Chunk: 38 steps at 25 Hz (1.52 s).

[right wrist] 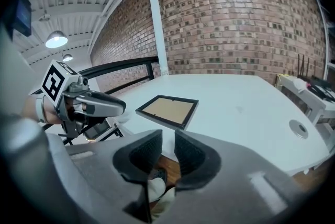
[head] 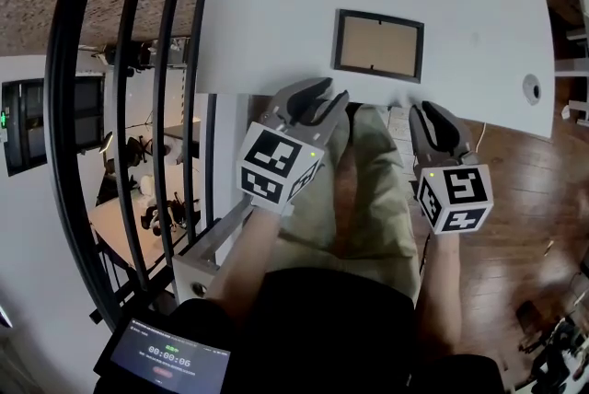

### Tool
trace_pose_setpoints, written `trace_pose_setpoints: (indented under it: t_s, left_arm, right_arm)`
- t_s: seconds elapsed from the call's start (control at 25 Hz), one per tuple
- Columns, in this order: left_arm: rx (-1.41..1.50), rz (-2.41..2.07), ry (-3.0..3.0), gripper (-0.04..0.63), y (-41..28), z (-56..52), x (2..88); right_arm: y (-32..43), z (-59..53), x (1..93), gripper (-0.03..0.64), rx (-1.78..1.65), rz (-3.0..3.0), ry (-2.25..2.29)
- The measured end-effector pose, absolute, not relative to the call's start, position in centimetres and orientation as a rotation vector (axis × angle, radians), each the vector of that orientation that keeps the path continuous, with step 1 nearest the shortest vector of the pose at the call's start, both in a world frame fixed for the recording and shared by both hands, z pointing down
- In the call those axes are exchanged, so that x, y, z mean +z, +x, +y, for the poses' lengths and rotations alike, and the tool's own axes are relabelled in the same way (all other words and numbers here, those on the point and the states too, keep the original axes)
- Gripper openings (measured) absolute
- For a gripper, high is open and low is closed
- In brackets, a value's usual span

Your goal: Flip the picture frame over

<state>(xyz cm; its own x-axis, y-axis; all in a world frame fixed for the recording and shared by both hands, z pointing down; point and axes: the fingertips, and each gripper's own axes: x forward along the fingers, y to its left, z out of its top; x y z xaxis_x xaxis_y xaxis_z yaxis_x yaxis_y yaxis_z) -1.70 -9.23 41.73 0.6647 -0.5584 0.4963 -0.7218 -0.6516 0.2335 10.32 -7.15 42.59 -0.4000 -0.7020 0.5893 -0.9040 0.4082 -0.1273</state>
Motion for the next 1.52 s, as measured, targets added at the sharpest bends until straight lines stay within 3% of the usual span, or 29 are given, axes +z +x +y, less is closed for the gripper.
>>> trace_pose_setpoints:
  t_s: [0.44,1.52]
  left_arm:
    - [0.589,-0.989,2.442,0.165,-1.0,-11.1,43.4]
    - [0.839,-0.995,2.355,0.209,-0.8,-11.5,45.7]
  right_arm:
    - [10.6,-9.9,44.1,0.111,0.61,-2.19,1.355]
    - [10.1,-10.6,45.7,0.124,0.598,-2.129,1.308]
